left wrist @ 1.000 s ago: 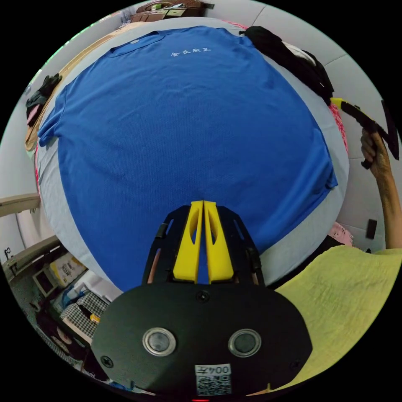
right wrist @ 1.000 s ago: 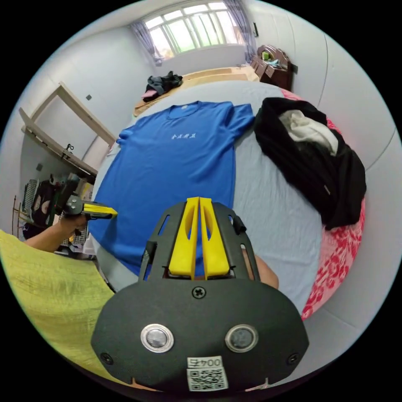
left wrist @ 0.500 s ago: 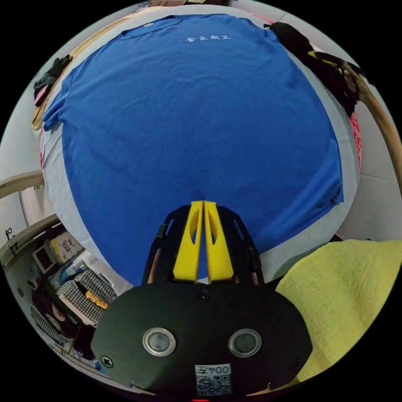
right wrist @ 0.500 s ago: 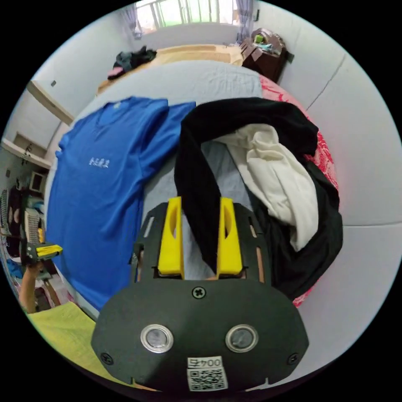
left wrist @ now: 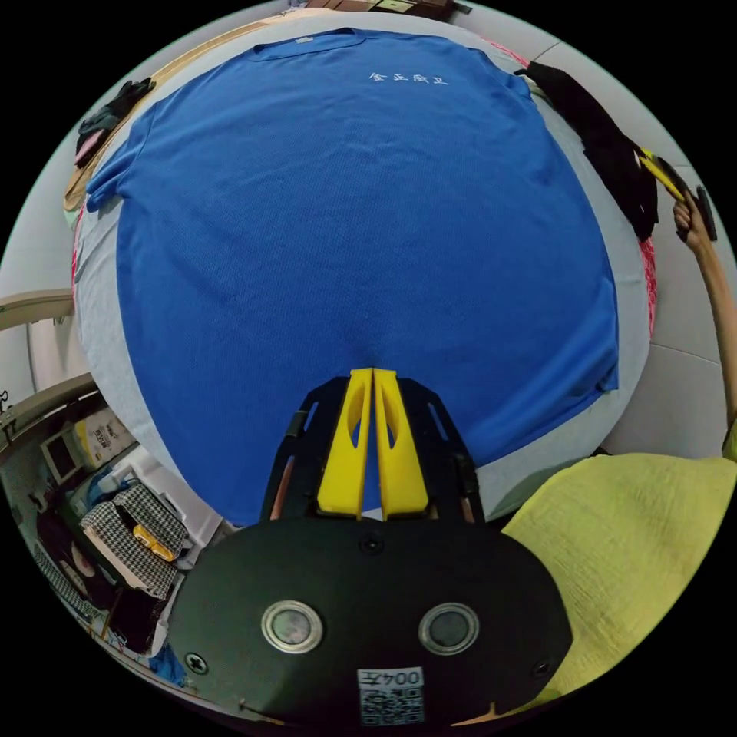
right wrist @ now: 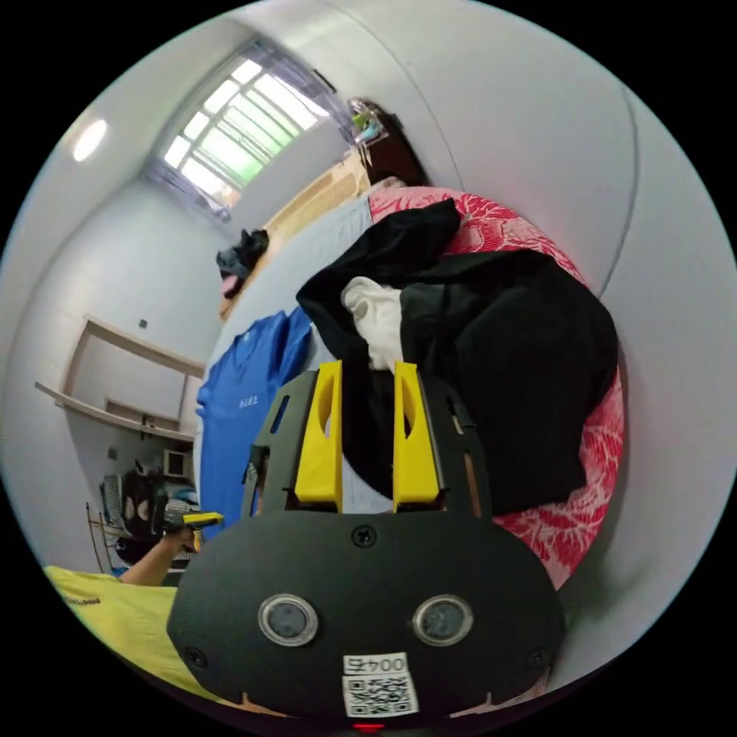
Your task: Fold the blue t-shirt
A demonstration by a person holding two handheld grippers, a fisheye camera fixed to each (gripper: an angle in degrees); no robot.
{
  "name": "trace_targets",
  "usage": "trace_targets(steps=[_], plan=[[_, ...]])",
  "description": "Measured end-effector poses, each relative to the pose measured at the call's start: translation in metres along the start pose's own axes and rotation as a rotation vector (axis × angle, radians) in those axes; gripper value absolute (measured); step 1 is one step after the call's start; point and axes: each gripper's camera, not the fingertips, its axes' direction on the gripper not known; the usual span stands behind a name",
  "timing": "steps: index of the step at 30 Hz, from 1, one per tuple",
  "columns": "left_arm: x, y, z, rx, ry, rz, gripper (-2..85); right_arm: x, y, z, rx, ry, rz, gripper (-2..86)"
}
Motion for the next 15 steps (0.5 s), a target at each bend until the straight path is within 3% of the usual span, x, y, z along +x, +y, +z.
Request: trace_targets(steps=[4,9,15], plan=[[-0.011,0.0,0.003,0.011,0.034,-0.006,0.2,-0.053,0.098,-0.002,-0.093,0.034,-0.172,9.1],[-0.017,0.001,0.006,0.02,0.031,0.009,0.5,-0.179,0.298,0.045,-0.362,0.13,-0.586,6.5],[-0.021,0.0,0.008,0.016,0.006,0.047,0.2,-0.219,0.372,0.089,-0.47,0.263,-0.775,7.4]])
